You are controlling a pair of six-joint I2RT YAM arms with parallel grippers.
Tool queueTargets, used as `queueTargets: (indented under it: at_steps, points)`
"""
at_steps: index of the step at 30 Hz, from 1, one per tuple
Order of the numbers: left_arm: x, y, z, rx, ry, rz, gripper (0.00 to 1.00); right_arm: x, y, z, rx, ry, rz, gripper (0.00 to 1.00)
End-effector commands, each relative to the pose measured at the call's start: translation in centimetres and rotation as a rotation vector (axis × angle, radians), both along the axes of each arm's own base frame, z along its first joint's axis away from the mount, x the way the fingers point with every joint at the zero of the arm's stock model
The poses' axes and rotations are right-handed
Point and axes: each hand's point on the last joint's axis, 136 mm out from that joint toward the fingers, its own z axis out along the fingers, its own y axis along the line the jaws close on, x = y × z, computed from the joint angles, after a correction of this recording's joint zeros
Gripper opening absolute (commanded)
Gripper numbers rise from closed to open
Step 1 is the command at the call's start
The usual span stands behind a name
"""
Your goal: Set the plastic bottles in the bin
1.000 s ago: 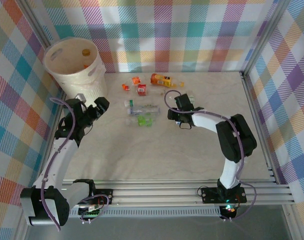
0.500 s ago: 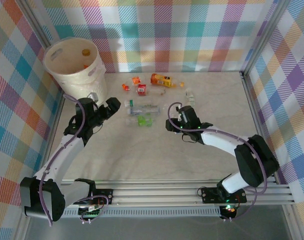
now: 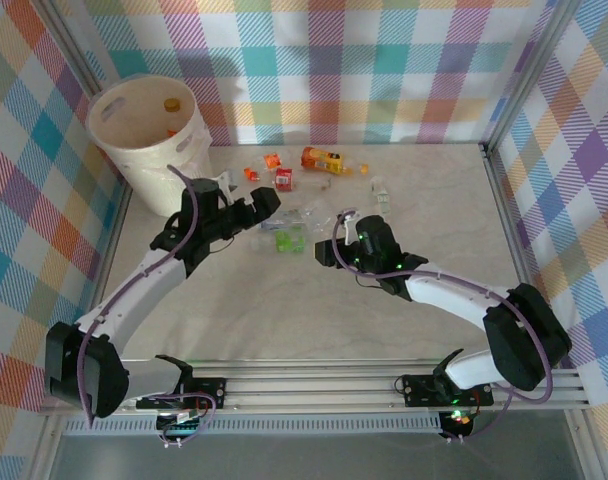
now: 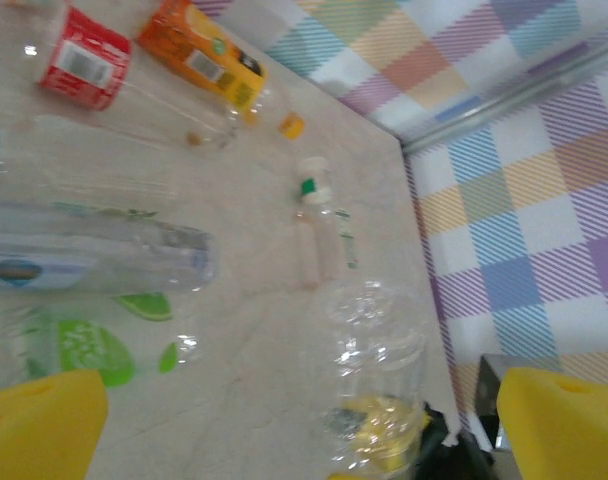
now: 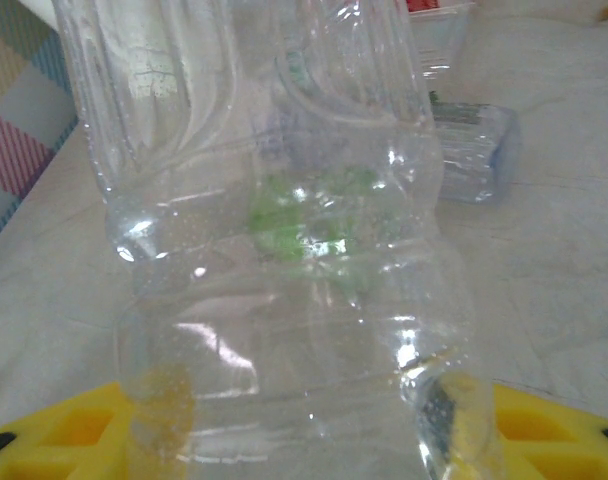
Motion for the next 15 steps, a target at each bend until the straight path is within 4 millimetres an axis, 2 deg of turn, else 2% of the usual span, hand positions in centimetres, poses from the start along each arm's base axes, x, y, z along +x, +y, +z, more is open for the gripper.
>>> queueTargets:
  at_steps: [1,4,8,13,15]
  points:
    - [-1.0,-3.1,1.7,-0.075,-0.004,-0.141,1.00,0.2,2.3,4.5,0.088,-0.106,0.081,0.49]
    - [-1.6,-5.0,1.8,-0.053,-0.015,-0.167,1.00,-0.2,3.3,5.2,0.104,-0.125,0.118,0.49]
    - [-1.4,-5.0,0.6,0.037,0.004,-0.066,1.00,-0.4,4.5,6.2,0.131,-0.148,0.144,0.50]
    - [-0.9,-5.9,0.1,-0.012,0.027,-0.054,1.00,-1.5,6.1,7.0,0.156,-0.178,0.237,0.52]
    - [-0.6,-6.3,-0.4,-0.023,0.046,-0.056,0.96,-1.7,6.4,7.0,0.162,-0.184,0.258,0.53]
